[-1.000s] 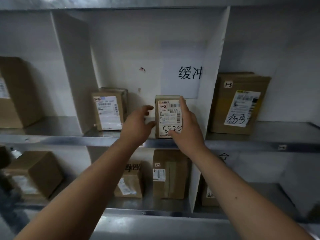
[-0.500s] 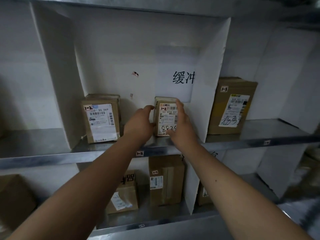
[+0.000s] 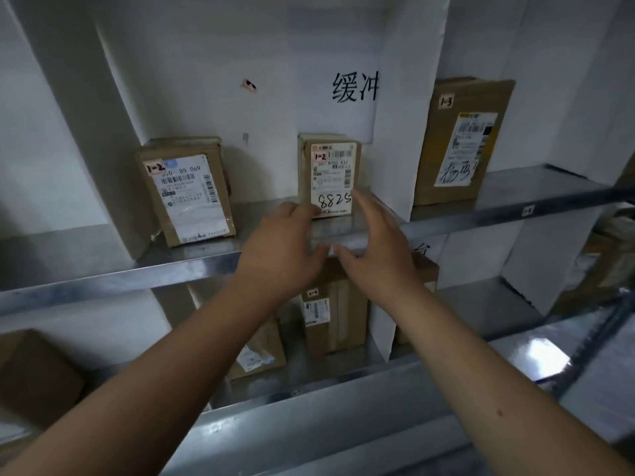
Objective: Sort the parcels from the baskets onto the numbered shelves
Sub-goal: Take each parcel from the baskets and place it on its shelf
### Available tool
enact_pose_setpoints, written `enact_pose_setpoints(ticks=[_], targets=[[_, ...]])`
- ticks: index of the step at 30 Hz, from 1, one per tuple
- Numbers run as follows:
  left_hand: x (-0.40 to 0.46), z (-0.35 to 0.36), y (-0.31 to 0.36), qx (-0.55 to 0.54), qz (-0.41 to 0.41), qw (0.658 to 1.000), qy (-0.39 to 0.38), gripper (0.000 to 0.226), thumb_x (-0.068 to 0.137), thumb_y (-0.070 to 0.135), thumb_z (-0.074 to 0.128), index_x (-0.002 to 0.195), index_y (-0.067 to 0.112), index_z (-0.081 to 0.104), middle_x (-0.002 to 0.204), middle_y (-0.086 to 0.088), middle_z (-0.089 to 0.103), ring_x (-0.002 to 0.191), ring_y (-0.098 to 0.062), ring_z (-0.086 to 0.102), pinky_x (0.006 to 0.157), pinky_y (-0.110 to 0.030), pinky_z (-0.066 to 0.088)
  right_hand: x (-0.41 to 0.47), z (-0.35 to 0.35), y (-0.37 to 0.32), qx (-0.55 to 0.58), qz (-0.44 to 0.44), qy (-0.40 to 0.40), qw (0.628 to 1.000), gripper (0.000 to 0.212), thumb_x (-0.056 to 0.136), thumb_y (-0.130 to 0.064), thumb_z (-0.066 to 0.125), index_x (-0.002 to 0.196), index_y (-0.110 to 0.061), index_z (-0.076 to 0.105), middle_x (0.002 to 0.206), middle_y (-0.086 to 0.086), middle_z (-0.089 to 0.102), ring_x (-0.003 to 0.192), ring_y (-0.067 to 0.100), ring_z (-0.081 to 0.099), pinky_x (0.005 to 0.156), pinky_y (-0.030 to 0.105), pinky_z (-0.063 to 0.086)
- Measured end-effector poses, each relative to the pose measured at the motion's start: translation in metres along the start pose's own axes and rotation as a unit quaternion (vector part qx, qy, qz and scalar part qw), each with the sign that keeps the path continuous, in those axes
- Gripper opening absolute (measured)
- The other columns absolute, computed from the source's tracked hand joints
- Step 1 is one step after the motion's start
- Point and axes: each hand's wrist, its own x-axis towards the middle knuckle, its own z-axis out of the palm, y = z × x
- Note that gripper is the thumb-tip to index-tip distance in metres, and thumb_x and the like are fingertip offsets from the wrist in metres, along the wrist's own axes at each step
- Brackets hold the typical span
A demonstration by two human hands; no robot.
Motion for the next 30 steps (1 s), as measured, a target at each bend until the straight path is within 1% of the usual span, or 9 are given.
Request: enact_pose_setpoints(ticks=[3, 4, 7, 10, 14, 16, 21, 26, 30], targets=[[-0.004, 0.020, 0.013, 0.016, 0.036, 0.999, -0.025, 0.059, 0.091, 0.037, 0.072, 0.145, 0.023, 0.055, 0.139, -0.007, 0.060, 0.122, -0.029, 0.059, 0.100, -0.044, 0.053, -0.021, -0.020, 0.023, -0.086, -0.031, -0.007, 0.996, 0.061, 0.097, -0.019, 0.071, 0.153, -0.022, 0.049, 0.156, 0.005, 0.046, 0.144, 0.016, 0.039, 0.120, 0.037, 0.036], [-0.002, 0.027, 0.020, 0.019, 0.045, 0.998, -0.032, 0.059, 0.089, 0.037, 0.073, 0.144, 0.022, 0.056, 0.137, -0.008, 0.061, 0.121, -0.031, 0.059, 0.099, -0.046, 0.053, -0.027, -0.029, 0.035, -0.112, -0.035, -0.007, 0.993, 0.055, 0.097, -0.020, 0.069, 0.150, -0.017, 0.053, 0.155, 0.008, 0.049, 0.145, 0.022, 0.041, 0.121, 0.042, 0.036], [0.006, 0.048, 0.047, 0.025, 0.077, 0.996, -0.041, 0.058, 0.087, 0.037, 0.074, 0.140, 0.019, 0.060, 0.131, -0.011, 0.064, 0.116, -0.036, 0.061, 0.095, -0.047, 0.054, -0.046, -0.064, 0.065, -0.149, -0.001, -0.028, 0.989, 0.053, 0.097, -0.020, 0.066, 0.149, -0.013, 0.055, 0.154, 0.010, 0.050, 0.144, 0.023, 0.038, 0.122, 0.037, 0.030], [0.009, 0.075, 0.086, 0.012, 0.122, 0.991, -0.057, 0.056, 0.089, 0.038, 0.071, 0.140, 0.018, 0.061, 0.132, -0.011, 0.064, 0.117, -0.035, 0.061, 0.095, -0.047, 0.054, -0.066, -0.097, 0.088, -0.182, 0.022, -0.042, 0.982, 0.054, 0.093, -0.015, 0.070, 0.146, -0.008, 0.057, 0.149, 0.015, 0.055, 0.139, 0.029, 0.043, 0.118, 0.035, 0.032], [0.008, 0.126, 0.154, -0.024, 0.153, 0.980, -0.124, 0.058, 0.093, 0.044, 0.066, 0.146, 0.024, 0.055, 0.140, -0.004, 0.059, 0.126, -0.029, 0.057, 0.101, -0.043, 0.051, -0.093, -0.149, 0.116, -0.207, 0.124, -0.054, 0.969, 0.055, 0.096, -0.019, 0.072, 0.147, -0.009, 0.056, 0.151, 0.013, 0.053, 0.141, 0.031, 0.044, 0.112, 0.024, 0.026], [0.007, 0.153, 0.189, -0.037, 0.157, 0.972, -0.173, 0.061, 0.094, 0.046, 0.065, 0.150, 0.025, 0.051, 0.143, -0.004, 0.057, 0.129, -0.028, 0.053, 0.103, -0.043, 0.050, -0.109, -0.181, 0.136, -0.215, 0.176, -0.056, 0.959, 0.056, 0.096, -0.022, 0.071, 0.149, -0.012, 0.054, 0.152, 0.011, 0.053, 0.141, 0.029, 0.046, 0.114, 0.027, 0.030], [0.013, 0.220, 0.268, -0.065, 0.149, 0.955, -0.247, 0.062, 0.090, 0.048, 0.067, 0.147, 0.027, 0.053, 0.140, -0.005, 0.058, 0.126, -0.031, 0.058, 0.101, -0.044, 0.051, -0.155, -0.267, 0.180, -0.241, 0.260, -0.037, 0.934, 0.051, 0.096, -0.025, 0.069, 0.145, -0.015, 0.060, 0.144, 0.011, 0.058, 0.130, 0.030, 0.056, 0.110, 0.039, 0.046], [0.019, 0.274, 0.360, -0.098, 0.168, 0.938, -0.286, 0.056, 0.091, 0.047, 0.069, 0.143, 0.030, 0.058, 0.136, -0.004, 0.060, 0.124, -0.028, 0.059, 0.101, -0.041, 0.052, -0.198, -0.354, 0.218, -0.279, 0.324, -0.046, 0.903, 0.053, 0.101, -0.029, 0.066, 0.151, -0.016, 0.053, 0.153, 0.008, 0.051, 0.136, 0.027, 0.049, 0.107, 0.030, 0.039], [0.020, 0.309, 0.439, -0.122, 0.208, 0.923, -0.300, 0.055, 0.091, 0.048, 0.069, 0.141, 0.029, 0.059, 0.138, 0.001, 0.062, 0.126, -0.025, 0.059, 0.102, -0.036, 0.051, -0.226, -0.419, 0.244, -0.290, 0.369, -0.031, 0.883, 0.058, 0.101, -0.034, 0.067, 0.154, -0.018, 0.049, 0.158, 0.004, 0.045, 0.141, 0.025, 0.047, 0.112, 0.034, 0.040]])
